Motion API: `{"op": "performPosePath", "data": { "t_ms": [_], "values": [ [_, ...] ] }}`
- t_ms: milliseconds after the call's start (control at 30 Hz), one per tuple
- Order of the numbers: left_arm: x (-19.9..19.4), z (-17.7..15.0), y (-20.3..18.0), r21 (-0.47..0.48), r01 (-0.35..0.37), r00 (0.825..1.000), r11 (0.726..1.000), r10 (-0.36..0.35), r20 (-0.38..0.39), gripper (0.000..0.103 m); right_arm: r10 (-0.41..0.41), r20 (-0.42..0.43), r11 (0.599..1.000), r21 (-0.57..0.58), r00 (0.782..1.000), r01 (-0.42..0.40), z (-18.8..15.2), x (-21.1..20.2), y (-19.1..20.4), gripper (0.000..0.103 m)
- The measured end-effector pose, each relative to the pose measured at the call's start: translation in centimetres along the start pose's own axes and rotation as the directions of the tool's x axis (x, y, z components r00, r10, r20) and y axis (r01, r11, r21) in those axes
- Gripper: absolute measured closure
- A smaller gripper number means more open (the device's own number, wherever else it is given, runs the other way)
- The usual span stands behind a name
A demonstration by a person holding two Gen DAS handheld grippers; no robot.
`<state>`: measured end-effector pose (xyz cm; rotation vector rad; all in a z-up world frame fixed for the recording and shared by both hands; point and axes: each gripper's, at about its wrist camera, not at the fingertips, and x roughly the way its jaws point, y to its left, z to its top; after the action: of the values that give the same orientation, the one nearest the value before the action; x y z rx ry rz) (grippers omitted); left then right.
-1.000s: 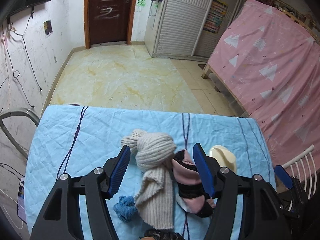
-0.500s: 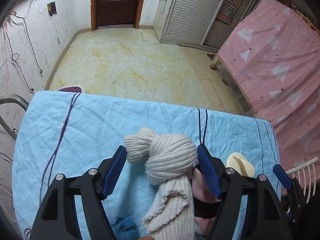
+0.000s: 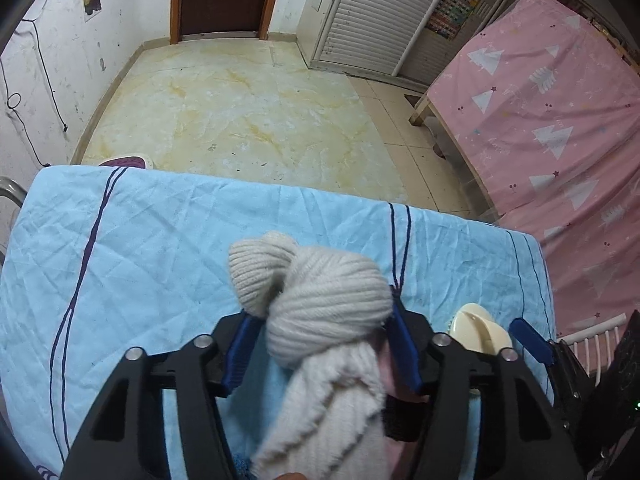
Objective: Collect trash
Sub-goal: 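Grasp the cream knit hat with the left tool while the right tool grasps the cream round lid, then carry the hat and lid to the yellow bin and open both tools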
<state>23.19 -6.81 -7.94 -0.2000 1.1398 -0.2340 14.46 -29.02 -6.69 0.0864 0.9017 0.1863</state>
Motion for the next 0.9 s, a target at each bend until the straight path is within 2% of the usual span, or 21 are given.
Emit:
{"op": "performPosePath", "data": {
  "t_ms": [300,500,600,767,900],
  "values": [
    [-3.5,-0.4,0.5,0.002,-0.045,0.995,0.999,0.045,0.084,0.058,-0.012,-0.026,0.999,-0.040,1.000,0.011,0.4,0.8,1.1,0.022],
    [-6.4,-0.6,0.9,0.003,-0.048,0.990,0.999,0.047,0.132,0.058,-0.067,-0.039,0.990,-0.129,0.997,0.061,0.6,1.5,2.6,0.030],
    [-7.2,-1.0,1.0,-0.001,-0.040,0.989,0.999,0.040,0.140,0.058,-0.065,-0.042,0.985,-0.165,0.997,0.057,0.7,1.5,3.0,0.041],
    [-8.4,-1.8,1.0,-0.002,-0.036,0.988,0.999,0.036,0.152,0.058,-0.063,-0.042,0.986,-0.155,0.997,0.055,0.6,1.3,2.8,0.043],
    [-9.7,-2.5,0.7,0.005,-0.038,0.985,0.999,0.037,0.170,0.058,-0.028,-0.025,0.994,-0.109,0.999,0.025,0.3,0.2,1.9,0.043]
  ]
}}
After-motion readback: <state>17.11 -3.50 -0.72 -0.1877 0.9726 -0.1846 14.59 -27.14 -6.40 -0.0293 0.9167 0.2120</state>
